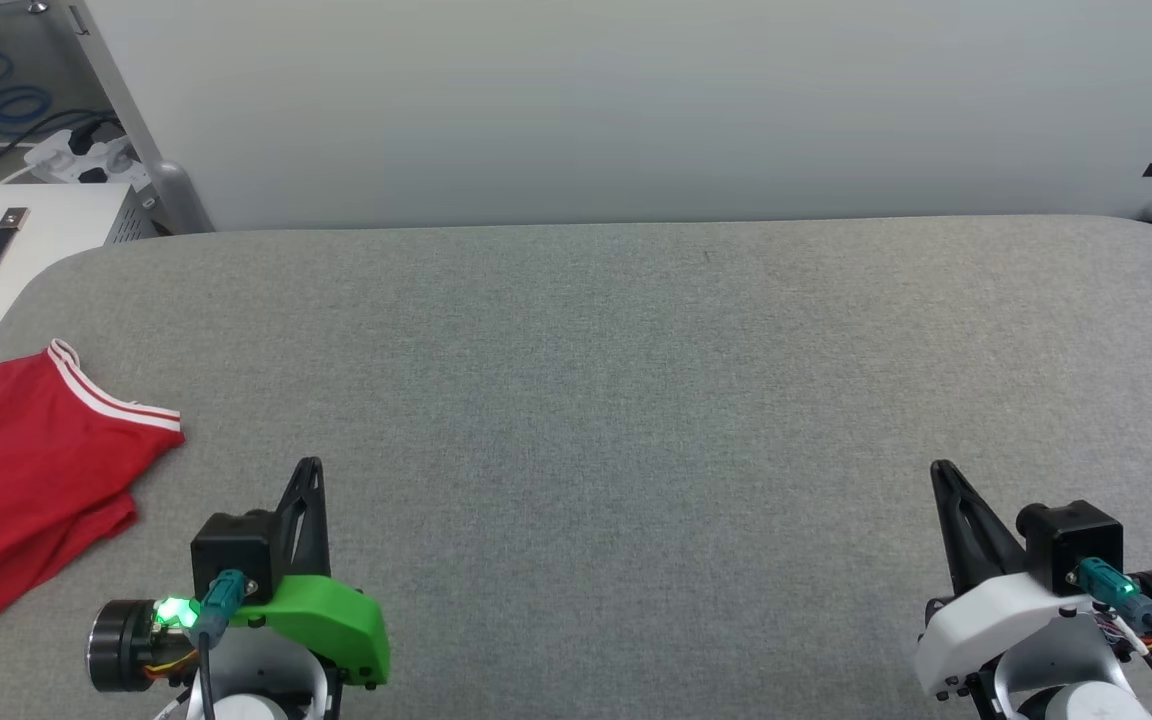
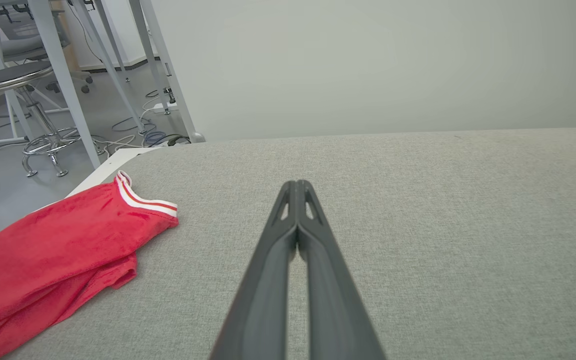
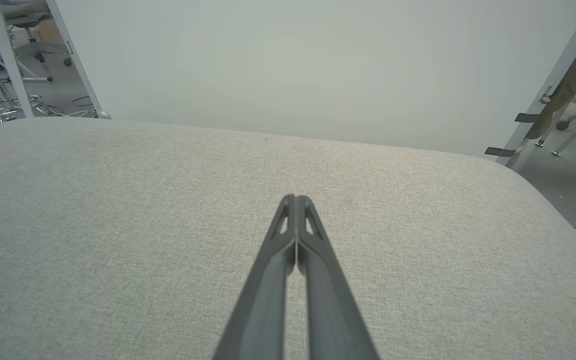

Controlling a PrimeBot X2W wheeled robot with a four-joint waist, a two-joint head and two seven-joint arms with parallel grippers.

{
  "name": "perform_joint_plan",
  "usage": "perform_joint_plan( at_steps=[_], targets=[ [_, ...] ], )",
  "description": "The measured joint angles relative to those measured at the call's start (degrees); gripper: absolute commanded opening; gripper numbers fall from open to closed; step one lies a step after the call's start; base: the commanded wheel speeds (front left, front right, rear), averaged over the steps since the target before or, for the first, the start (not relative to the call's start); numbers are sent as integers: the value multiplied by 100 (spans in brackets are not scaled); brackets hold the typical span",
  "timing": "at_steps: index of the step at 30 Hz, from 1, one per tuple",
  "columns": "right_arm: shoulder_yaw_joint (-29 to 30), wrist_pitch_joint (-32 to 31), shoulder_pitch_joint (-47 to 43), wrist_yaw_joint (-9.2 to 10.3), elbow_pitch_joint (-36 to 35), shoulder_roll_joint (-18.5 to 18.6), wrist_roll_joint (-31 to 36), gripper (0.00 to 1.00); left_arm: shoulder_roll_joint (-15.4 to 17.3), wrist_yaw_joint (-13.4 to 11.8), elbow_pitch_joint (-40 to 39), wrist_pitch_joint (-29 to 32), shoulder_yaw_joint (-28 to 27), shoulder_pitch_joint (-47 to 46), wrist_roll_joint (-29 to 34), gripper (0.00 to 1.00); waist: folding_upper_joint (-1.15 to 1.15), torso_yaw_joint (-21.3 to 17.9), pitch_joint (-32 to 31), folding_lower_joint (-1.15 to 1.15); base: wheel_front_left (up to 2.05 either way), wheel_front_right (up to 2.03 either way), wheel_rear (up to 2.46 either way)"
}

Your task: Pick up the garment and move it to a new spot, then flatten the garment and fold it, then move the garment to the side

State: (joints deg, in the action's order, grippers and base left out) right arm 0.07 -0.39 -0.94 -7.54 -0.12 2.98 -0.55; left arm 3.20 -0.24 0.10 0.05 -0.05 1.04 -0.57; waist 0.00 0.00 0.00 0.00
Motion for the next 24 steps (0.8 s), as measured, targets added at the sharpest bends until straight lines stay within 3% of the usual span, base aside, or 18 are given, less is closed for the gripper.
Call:
perform_joint_plan(
  at_steps=[11, 12, 24],
  targets=[
    [-2, 0, 0, 0, 0, 0, 0, 0, 0, 0, 0, 0, 1, 0, 0, 0, 0, 0, 0, 0, 0, 0, 0],
    [-1, 0, -1, -1, 0, 0, 0, 100, 1, 0, 0, 0, 1, 1, -1, 100, 0, 0, 0, 0, 0, 0, 0],
    [13, 29, -5, -1, 59, 1, -66, 100, 2, -1, 5, -59, 20, 6, -60, 100, 0, 4, -3, 0, 0, 0, 0]
  ],
)
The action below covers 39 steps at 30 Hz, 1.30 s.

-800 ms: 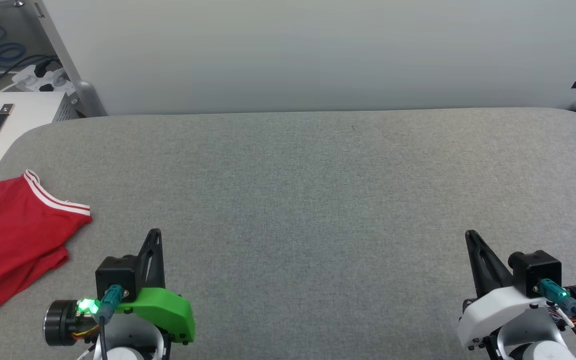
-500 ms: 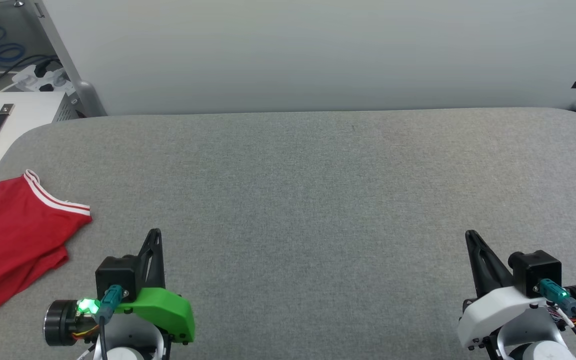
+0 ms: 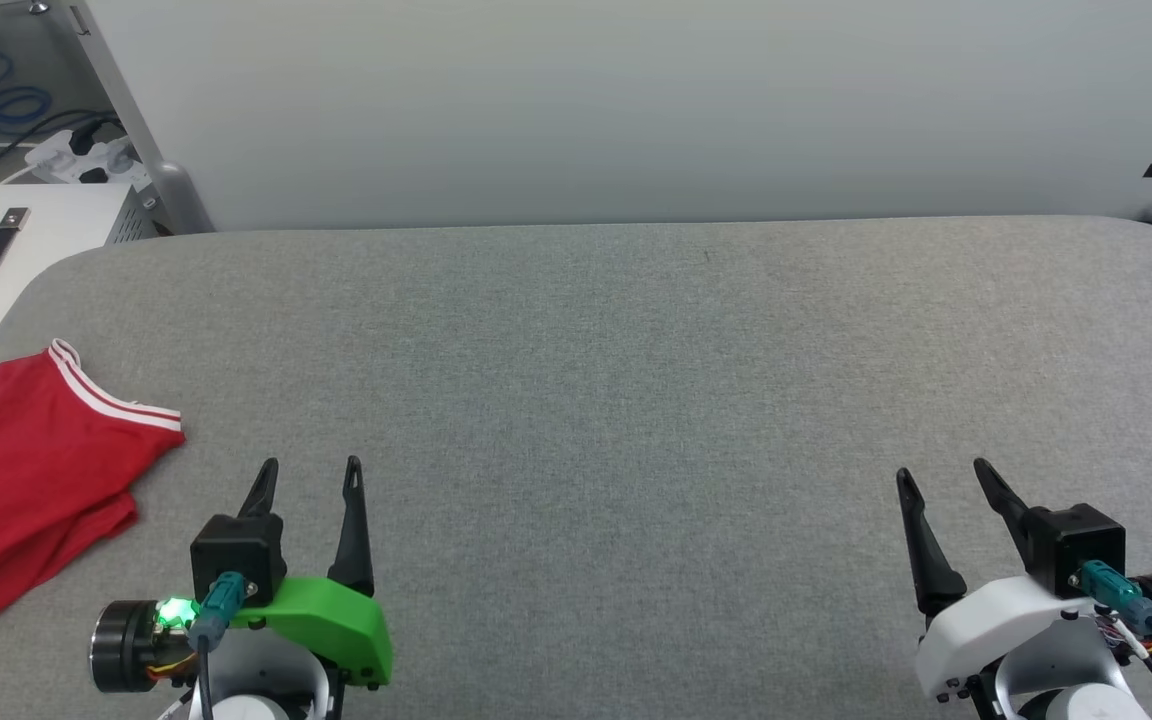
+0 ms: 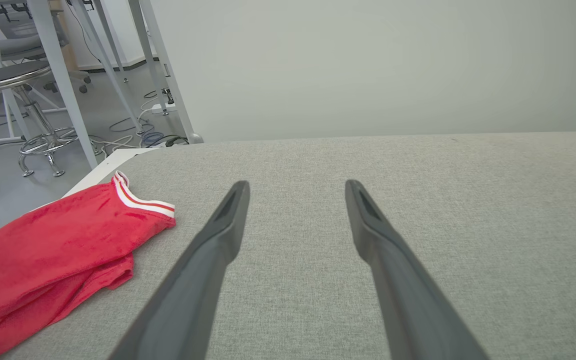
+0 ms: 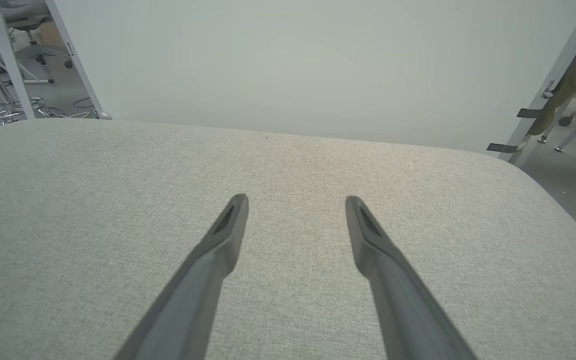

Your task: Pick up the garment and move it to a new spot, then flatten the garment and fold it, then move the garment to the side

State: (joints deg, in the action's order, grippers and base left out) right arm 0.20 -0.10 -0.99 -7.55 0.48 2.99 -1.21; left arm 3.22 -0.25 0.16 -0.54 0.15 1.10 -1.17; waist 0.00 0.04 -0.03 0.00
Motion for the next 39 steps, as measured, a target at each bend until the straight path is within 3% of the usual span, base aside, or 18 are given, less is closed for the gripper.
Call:
perform_joint_plan(
  at_steps=[39],
  targets=[
    [190, 223, 1, 0, -257, 0, -454, 100, 0, 108, 307, -456, 190, -9, -393, 100, 0, 38, -56, 0, 0, 0, 0]
  ],
)
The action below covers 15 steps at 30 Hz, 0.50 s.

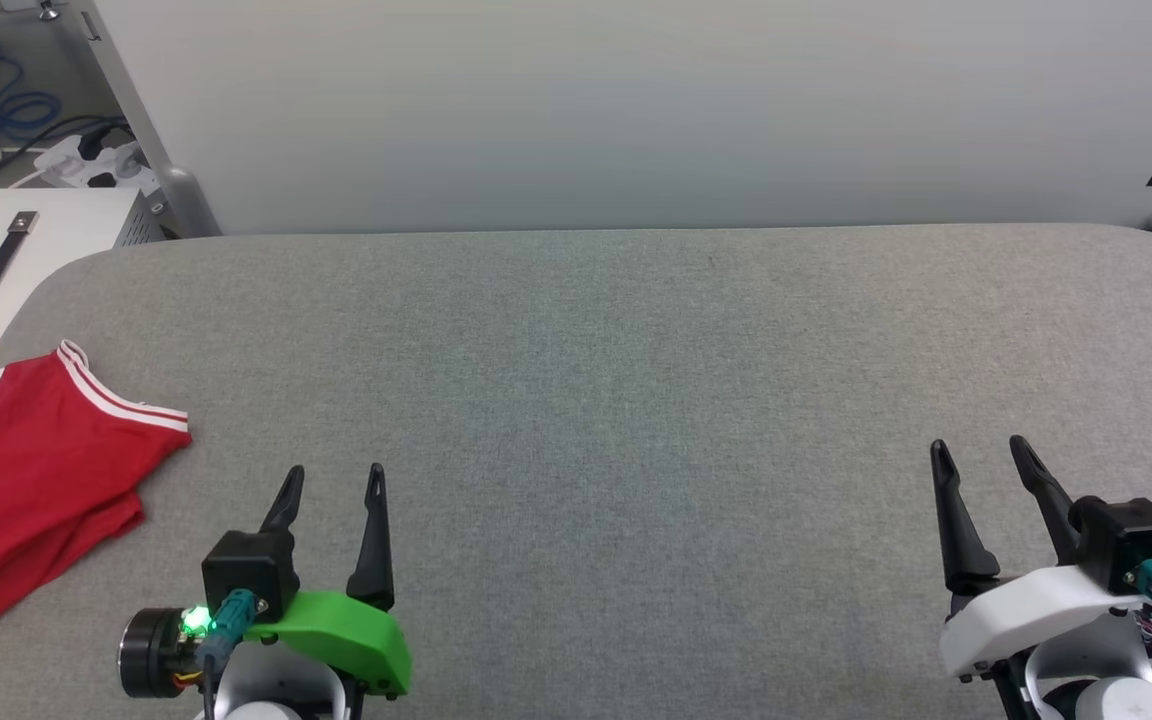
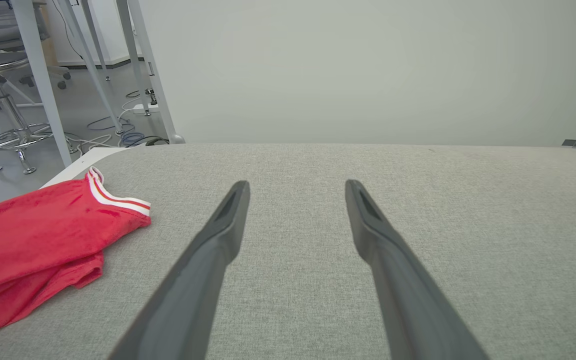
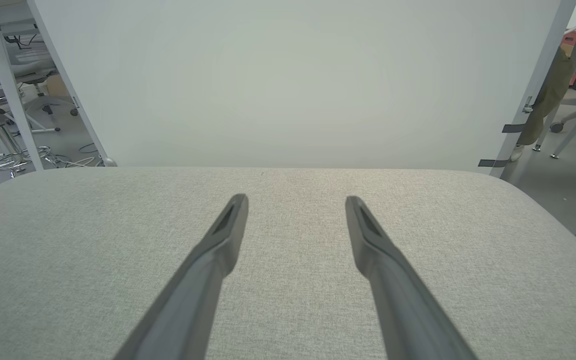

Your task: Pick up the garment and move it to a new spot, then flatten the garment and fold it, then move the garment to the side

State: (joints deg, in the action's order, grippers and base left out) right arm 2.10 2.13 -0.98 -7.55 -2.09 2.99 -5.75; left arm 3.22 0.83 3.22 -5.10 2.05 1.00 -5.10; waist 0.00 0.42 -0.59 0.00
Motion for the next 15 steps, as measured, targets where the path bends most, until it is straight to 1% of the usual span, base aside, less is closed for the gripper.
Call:
perform_joint_plan(
  at_steps=[15],
  targets=[
    [93, -1, 0, 1, -175, 0, -43, 100, -1, 47, 154, -192, 67, -133, -132, 100, 0, 93, 25, 0, 0, 0, 0]
  ],
)
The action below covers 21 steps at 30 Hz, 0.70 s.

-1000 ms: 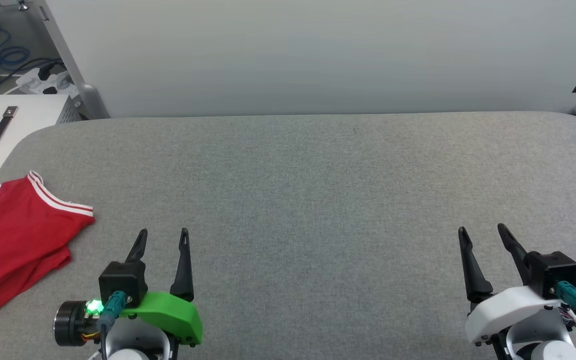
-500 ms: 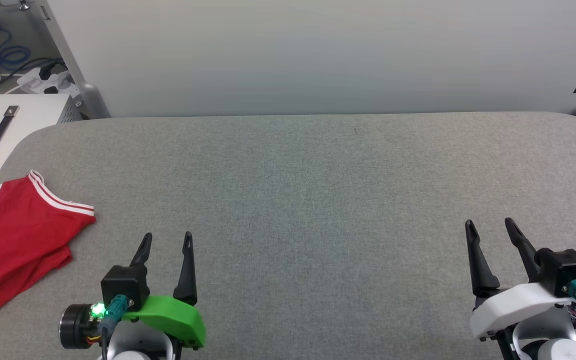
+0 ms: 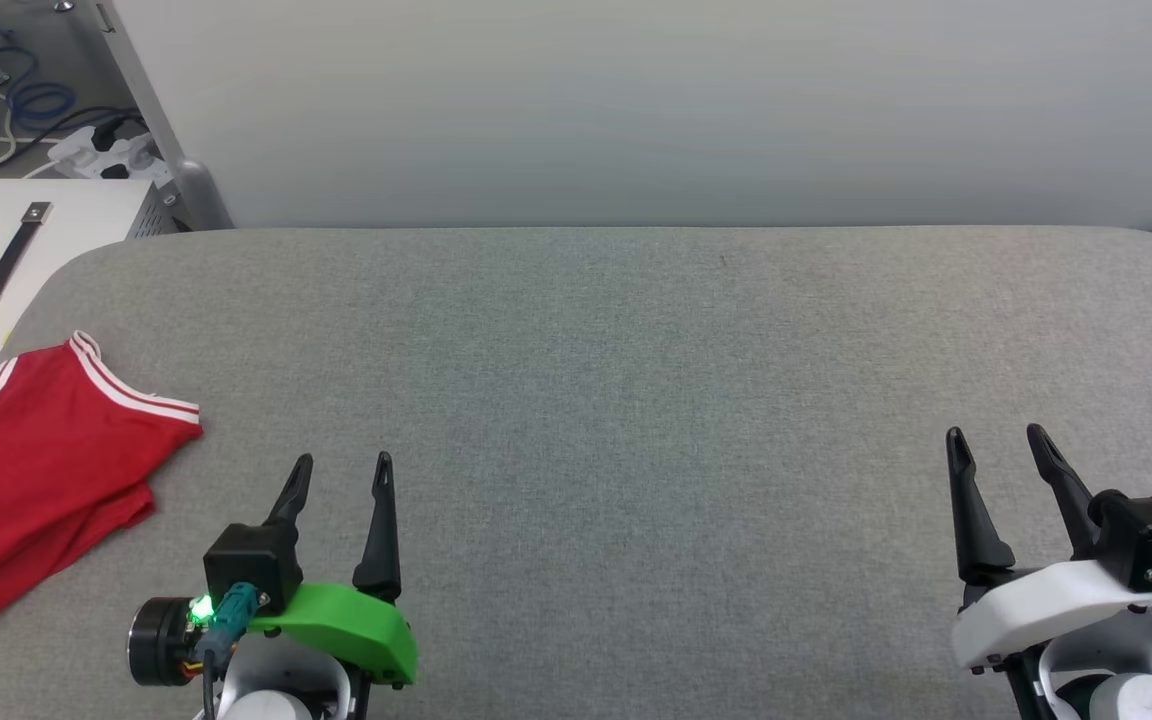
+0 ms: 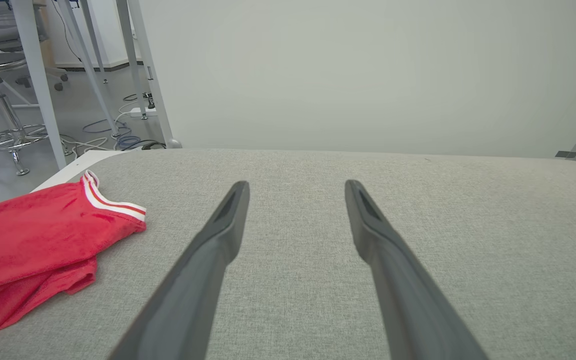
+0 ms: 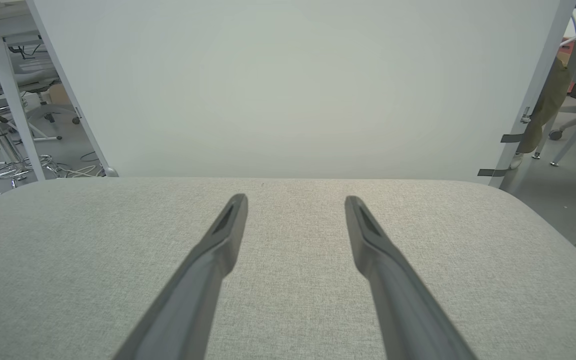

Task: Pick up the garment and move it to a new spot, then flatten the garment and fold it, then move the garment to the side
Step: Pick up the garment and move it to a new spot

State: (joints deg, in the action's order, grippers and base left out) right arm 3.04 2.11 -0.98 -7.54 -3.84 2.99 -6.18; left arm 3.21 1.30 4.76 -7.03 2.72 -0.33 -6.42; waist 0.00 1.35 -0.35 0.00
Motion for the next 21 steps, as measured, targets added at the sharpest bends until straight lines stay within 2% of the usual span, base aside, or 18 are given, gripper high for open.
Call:
perform_joint_plan(
  at_steps=[11, 21],
  targets=[
    [-7, -20, 1, 0, -220, -1, 8, 100, 0, 3, 23, -119, -60, -128, -167, 100, 0, 335, 49, 0, 0, 0, 0],
    [-201, -146, 3, 0, -381, -1, 82, 100, 0, 68, 130, -250, -252, -210, -172, 100, 0, 935, 94, 0, 0, 0, 0]
  ],
)
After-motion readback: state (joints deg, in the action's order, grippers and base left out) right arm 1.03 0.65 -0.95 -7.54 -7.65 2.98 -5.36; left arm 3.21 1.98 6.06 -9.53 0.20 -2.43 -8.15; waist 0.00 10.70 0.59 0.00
